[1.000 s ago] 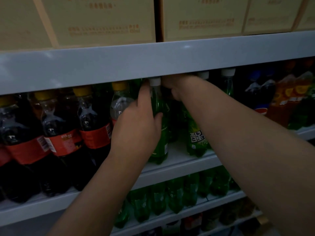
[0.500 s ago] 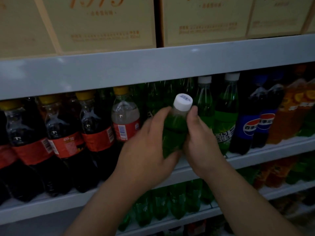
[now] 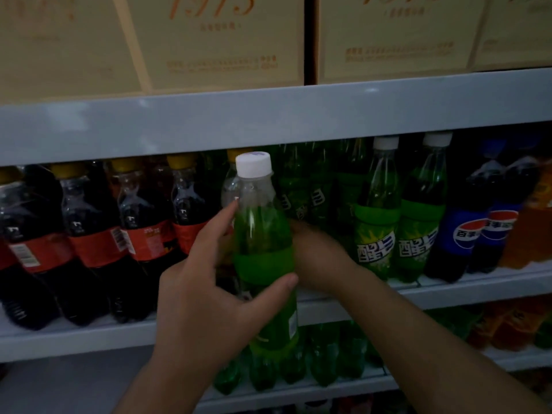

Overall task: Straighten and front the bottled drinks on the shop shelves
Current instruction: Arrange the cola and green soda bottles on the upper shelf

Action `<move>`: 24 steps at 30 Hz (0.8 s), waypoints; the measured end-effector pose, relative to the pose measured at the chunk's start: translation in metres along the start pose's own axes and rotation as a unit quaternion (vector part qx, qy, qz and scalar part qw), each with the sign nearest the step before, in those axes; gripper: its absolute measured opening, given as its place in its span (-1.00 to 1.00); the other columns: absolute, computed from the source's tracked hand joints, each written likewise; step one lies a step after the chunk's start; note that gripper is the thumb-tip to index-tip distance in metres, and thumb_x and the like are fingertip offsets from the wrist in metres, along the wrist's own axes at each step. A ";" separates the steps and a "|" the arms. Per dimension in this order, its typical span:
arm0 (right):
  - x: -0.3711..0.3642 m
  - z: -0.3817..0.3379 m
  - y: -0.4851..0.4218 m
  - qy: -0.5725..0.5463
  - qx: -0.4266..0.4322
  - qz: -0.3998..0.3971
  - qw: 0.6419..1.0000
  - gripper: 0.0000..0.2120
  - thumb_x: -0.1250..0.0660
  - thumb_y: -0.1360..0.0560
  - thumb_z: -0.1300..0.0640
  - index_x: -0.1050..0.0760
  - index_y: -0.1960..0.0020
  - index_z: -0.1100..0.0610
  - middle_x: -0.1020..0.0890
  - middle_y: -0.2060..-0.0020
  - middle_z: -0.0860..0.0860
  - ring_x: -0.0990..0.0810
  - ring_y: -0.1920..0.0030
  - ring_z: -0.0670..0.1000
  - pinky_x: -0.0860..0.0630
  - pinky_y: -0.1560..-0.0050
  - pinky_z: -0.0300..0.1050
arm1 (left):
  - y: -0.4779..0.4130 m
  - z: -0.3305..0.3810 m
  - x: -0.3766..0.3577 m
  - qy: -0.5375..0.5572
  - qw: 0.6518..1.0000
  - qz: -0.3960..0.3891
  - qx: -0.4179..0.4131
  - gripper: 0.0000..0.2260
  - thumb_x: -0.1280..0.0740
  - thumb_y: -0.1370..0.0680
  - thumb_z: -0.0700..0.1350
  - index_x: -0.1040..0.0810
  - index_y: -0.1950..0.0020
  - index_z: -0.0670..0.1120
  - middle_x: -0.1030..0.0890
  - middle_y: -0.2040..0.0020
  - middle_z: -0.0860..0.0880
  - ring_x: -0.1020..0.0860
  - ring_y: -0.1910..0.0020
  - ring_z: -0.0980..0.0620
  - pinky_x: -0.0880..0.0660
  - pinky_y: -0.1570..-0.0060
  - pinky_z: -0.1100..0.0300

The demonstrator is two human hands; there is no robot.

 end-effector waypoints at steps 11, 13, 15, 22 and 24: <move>0.008 0.009 -0.006 0.167 -0.060 -0.030 0.984 -0.46 -0.34 -0.43 0.01 -0.29 -0.35 0.10 -0.50 -0.17 0.13 -0.46 -0.15 0.17 -0.45 0.03 -0.05 | 0.011 -0.010 0.019 -0.051 0.998 0.028 0.026 -0.18 -0.42 -0.25 0.35 -0.26 -0.46 0.19 -0.45 -0.11 0.40 -0.54 -0.07 0.36 -0.49 0.05 0.49; 0.018 0.017 -0.001 0.073 -0.121 -0.003 0.990 -0.42 -0.38 -0.42 0.05 -0.27 -0.37 0.11 -0.48 -0.21 0.14 -0.43 -0.20 0.17 -0.48 -0.07 -0.02 | 0.009 -0.009 0.021 -0.054 0.997 0.044 0.029 -0.17 -0.43 -0.26 0.35 -0.27 -0.46 0.16 -0.49 -0.10 0.35 -0.54 -0.07 0.36 -0.50 0.04 0.48; 0.031 0.021 0.005 -0.036 -0.159 0.059 0.985 -0.42 -0.42 -0.39 0.08 -0.30 -0.35 0.12 -0.49 -0.20 0.15 -0.46 -0.19 0.17 -0.48 -0.11 -0.03 | 0.006 -0.008 0.021 -0.055 0.996 0.061 0.036 -0.17 -0.43 -0.24 0.35 -0.29 -0.46 0.15 -0.51 -0.09 0.34 -0.55 -0.03 0.38 -0.54 0.06 0.41; 0.054 0.027 0.044 -0.360 -0.230 0.219 0.877 -0.60 -0.47 -0.40 0.03 -0.40 -0.16 -0.13 -0.56 0.05 -0.26 -0.55 -0.01 -0.19 -0.42 -0.04 -0.23 | -0.001 -0.001 0.010 -0.050 0.994 0.075 0.063 -0.15 -0.40 -0.22 0.41 -0.26 -0.45 0.20 -0.60 -0.13 0.20 -0.56 -0.04 0.36 -0.54 0.03 0.39; 0.051 0.026 0.055 -0.401 -0.226 0.215 0.861 -0.63 -0.47 -0.40 0.03 -0.39 -0.09 -0.23 -0.55 0.06 -0.33 -0.52 0.02 -0.33 -0.47 -0.07 -0.19 | -0.004 0.004 0.004 -0.045 0.995 0.069 0.053 -0.14 -0.41 -0.23 0.41 -0.26 -0.46 0.17 -0.55 -0.10 0.32 -0.51 -0.01 0.47 -0.48 0.07 0.51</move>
Point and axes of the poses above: each hand's wrist, its own y-axis away from the middle knuckle, its own x-axis out of the back of the hand, z = x × y, the point moved 7 cm from there along -y, towards the middle knuckle
